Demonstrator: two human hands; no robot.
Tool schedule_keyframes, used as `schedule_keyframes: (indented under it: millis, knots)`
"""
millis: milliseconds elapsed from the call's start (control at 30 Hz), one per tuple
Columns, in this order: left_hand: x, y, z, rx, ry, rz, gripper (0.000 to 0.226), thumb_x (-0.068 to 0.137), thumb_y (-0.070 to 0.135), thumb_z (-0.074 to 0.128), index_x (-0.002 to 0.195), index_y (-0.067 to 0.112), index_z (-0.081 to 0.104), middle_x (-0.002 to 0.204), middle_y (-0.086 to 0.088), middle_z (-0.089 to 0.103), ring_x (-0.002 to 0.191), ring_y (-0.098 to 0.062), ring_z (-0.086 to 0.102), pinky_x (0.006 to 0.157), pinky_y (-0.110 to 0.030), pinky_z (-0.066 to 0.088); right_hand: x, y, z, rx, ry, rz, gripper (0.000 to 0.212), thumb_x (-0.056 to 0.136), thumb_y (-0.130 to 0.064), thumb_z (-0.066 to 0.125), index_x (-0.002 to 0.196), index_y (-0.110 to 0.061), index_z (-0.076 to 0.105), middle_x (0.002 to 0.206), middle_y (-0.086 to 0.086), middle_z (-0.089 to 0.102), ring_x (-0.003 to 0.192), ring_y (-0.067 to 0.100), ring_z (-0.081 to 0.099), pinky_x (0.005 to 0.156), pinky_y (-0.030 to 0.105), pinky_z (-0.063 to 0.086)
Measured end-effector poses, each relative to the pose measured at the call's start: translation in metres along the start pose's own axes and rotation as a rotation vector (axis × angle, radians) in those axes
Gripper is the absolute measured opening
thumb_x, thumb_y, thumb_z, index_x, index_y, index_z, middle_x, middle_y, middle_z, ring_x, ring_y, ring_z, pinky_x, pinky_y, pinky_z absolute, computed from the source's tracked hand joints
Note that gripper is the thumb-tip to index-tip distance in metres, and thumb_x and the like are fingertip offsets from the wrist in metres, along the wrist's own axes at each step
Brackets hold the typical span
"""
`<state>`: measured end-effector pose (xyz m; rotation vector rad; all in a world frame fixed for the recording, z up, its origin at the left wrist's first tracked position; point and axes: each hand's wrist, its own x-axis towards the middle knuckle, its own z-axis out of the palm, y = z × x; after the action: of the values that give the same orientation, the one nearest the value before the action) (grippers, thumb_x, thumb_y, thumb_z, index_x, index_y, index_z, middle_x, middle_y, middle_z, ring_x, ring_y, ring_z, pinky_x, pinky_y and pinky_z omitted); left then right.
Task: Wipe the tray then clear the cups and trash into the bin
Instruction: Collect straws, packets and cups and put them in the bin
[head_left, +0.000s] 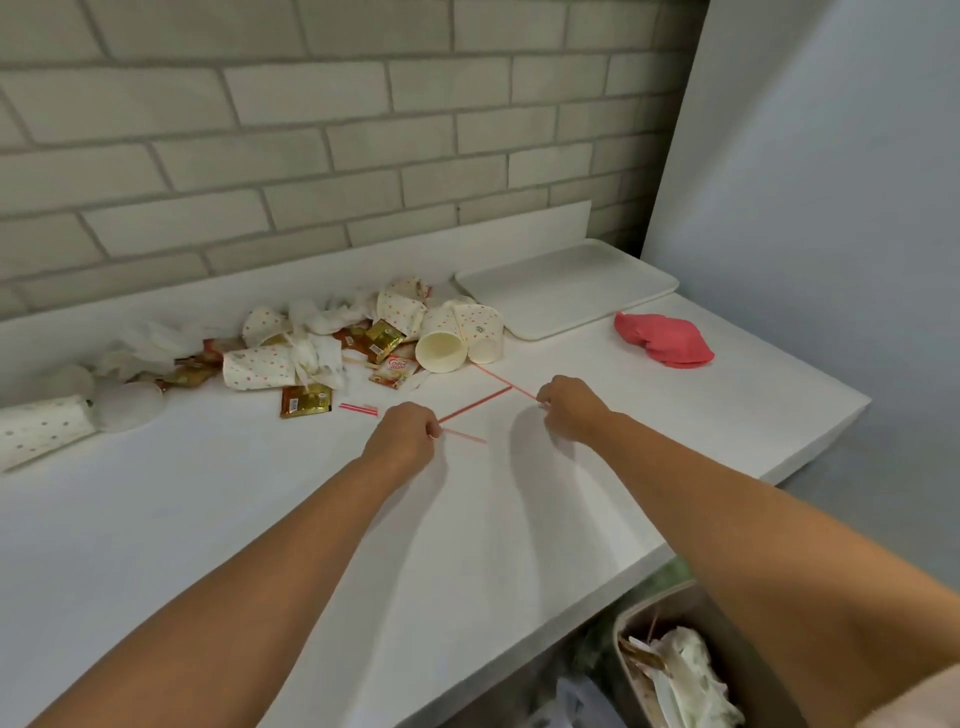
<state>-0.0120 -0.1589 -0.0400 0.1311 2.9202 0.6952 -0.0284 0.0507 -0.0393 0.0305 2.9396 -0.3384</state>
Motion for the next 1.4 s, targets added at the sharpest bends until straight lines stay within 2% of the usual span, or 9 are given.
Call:
schedule_keyframes:
  millis: [233,433,500,567,633,900,1133,1267,1400]
  knots:
    - [0.034,-0.032,-0.004,0.176,0.004,0.058,0.035,0.092,0.005,0.052,0.126,0.011,0.057,0.126,-0.01,0.047,0.118,-0.026,0.049,0.095,-0.033,0.042,0.021,-0.019,0.015,-0.031,0.053,0.095,0.031,0.087,0.004,0.046,0.116,0.001,0.054,0.122,0.015,0.049,0.115,0.029,0.049,0.091,0.033,0.044]
    - [0.041,-0.037,-0.007,0.197,-0.089,0.171,0.013,0.087,0.014,0.064,0.095,0.007,0.071,0.107,-0.01,0.059,0.1,-0.024,0.058,0.084,-0.03,0.047,0.029,-0.02,-0.003,-0.026,-0.049,0.188,0.024,0.081,-0.006,0.067,0.103,-0.004,0.059,0.1,0.011,0.058,0.099,0.03,0.06,0.071,0.029,0.045]
    - [0.04,-0.036,-0.008,0.257,-0.163,0.219,0.017,0.091,0.016,0.059,0.101,0.007,0.068,0.111,-0.01,0.054,0.106,-0.025,0.053,0.089,-0.033,0.047,0.028,-0.022,-0.005,-0.055,-0.113,0.188,0.015,0.077,-0.008,0.069,0.079,-0.005,0.054,0.079,0.006,0.053,0.081,0.027,0.058,0.06,0.026,0.042]
    - [0.038,-0.036,-0.009,0.339,-0.225,0.257,0.023,0.095,0.02,0.052,0.112,0.007,0.062,0.117,-0.01,0.048,0.11,-0.025,0.048,0.093,-0.035,0.045,0.027,-0.023,-0.004,-0.066,-0.164,0.193,0.025,0.075,-0.01,0.066,0.059,-0.007,0.047,0.058,0.004,0.05,0.056,0.021,0.052,0.048,0.021,0.036]
    - [0.037,-0.037,-0.009,0.412,-0.274,0.295,0.028,0.097,0.023,0.047,0.118,0.007,0.056,0.12,-0.011,0.046,0.112,-0.026,0.045,0.094,-0.036,0.043,0.025,-0.024,-0.002,-0.077,-0.194,0.19,0.028,0.074,-0.011,0.064,0.053,-0.008,0.046,0.052,0.004,0.047,0.046,0.016,0.045,0.045,0.019,0.033]
    - [0.033,-0.041,-0.006,0.503,-0.297,0.426,0.025,0.095,0.005,0.04,0.119,0.004,0.046,0.121,-0.013,0.043,0.11,-0.026,0.044,0.083,-0.031,0.036,0.01,-0.023,0.012,-0.077,-0.116,0.183,0.01,0.073,-0.007,0.057,0.071,-0.01,0.048,0.069,0.0,0.045,0.059,0.016,0.045,0.047,0.02,0.033]
    - [0.028,-0.044,-0.013,0.411,-0.21,0.472,0.026,0.09,-0.004,0.04,0.114,0.005,0.046,0.116,-0.012,0.047,0.105,-0.027,0.047,0.084,-0.032,0.038,0.005,-0.018,0.002,0.049,-0.04,0.038,0.024,0.08,-0.001,0.049,0.064,-0.016,0.04,0.078,-0.001,0.049,0.072,0.018,0.044,0.051,0.018,0.028]
    - [0.024,-0.053,-0.029,0.179,-0.203,0.41,0.025,0.086,-0.008,0.036,0.098,0.013,0.037,0.093,-0.009,0.049,0.079,-0.025,0.046,0.058,-0.024,0.032,0.016,-0.037,-0.003,0.147,0.005,-0.043,0.018,0.085,0.003,0.042,0.092,-0.008,0.054,0.089,0.001,0.049,0.081,0.017,0.043,0.056,0.015,0.031]
    - [0.028,-0.078,-0.033,0.074,-0.236,0.332,0.026,0.093,0.001,0.041,0.112,0.018,0.037,0.082,-0.002,0.05,0.064,-0.01,0.042,0.059,-0.025,0.036,0.028,-0.057,0.01,0.116,-0.08,-0.151,0.032,0.09,-0.001,0.045,0.118,-0.008,0.056,0.115,0.011,0.05,0.097,0.021,0.047,0.081,0.023,0.036]
